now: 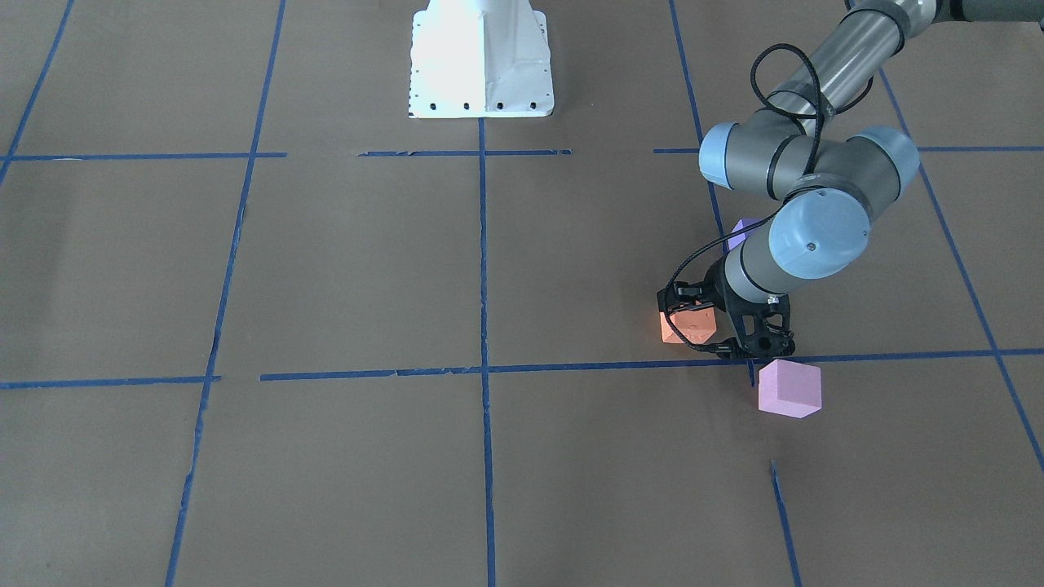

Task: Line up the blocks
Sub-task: 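Close the left gripper on the orange cube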

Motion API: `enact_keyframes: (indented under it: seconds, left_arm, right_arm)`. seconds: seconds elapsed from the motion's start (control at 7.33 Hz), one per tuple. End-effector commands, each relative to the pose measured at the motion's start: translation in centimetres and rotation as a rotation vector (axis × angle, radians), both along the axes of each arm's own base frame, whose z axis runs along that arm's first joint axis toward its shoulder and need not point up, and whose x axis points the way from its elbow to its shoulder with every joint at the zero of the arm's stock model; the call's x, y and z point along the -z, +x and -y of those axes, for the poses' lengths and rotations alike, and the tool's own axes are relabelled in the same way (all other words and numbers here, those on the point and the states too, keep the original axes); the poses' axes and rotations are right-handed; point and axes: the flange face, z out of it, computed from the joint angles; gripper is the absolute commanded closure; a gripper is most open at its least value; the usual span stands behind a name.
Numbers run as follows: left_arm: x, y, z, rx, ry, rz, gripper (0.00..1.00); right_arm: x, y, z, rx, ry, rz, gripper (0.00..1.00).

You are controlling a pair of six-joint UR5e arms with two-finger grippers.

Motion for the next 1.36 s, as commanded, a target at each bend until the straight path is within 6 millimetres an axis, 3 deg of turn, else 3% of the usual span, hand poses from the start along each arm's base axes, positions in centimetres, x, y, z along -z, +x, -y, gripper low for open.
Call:
enact_keyframes:
  seconds: [0.0, 0.55, 0.68, 0.82, 0.95, 1.09, 1.23]
  left_arm:
    - [-0.3, 0.5, 0.0, 0.004, 0.008, 0.016, 0.00]
    - [-0.7, 2.4, -0.9, 0.010, 0.008, -0.006, 0.00]
    - [-0.9, 2.5, -0.8, 0.018, 0.019, 0.008, 0.07]
    - [-0.9, 2.6, -0.9, 0.027, 0.012, 0.013, 0.32]
    - [-0.9, 2.6, -0.9, 0.045, -0.004, 0.016, 0.67]
    - [-0.7, 2.5, -0.8, 0.045, -0.001, 0.017, 0.92]
    - [-0.6, 1.0, 0.0, 0.065, 0.004, 0.017, 1.00]
  right_arm:
    - [0.0, 0.1, 0.0, -0.001, 0.000, 0.000, 0.00]
    - [0.0, 0.0, 0.0, -0.001, -0.001, 0.000, 0.00]
    - [0.0, 0.0, 0.0, 0.000, 0.001, 0.000, 0.00]
    - [0.0, 0.0, 0.0, 0.000, 0.001, 0.000, 0.00]
    - [0.0, 0.0, 0.0, -0.001, -0.001, 0.000, 0.00]
    - [0.0, 0.0, 0.0, 0.000, 0.000, 0.000, 0.00]
    - [0.0, 0.0, 0.0, -0.001, -0.001, 0.000, 0.00]
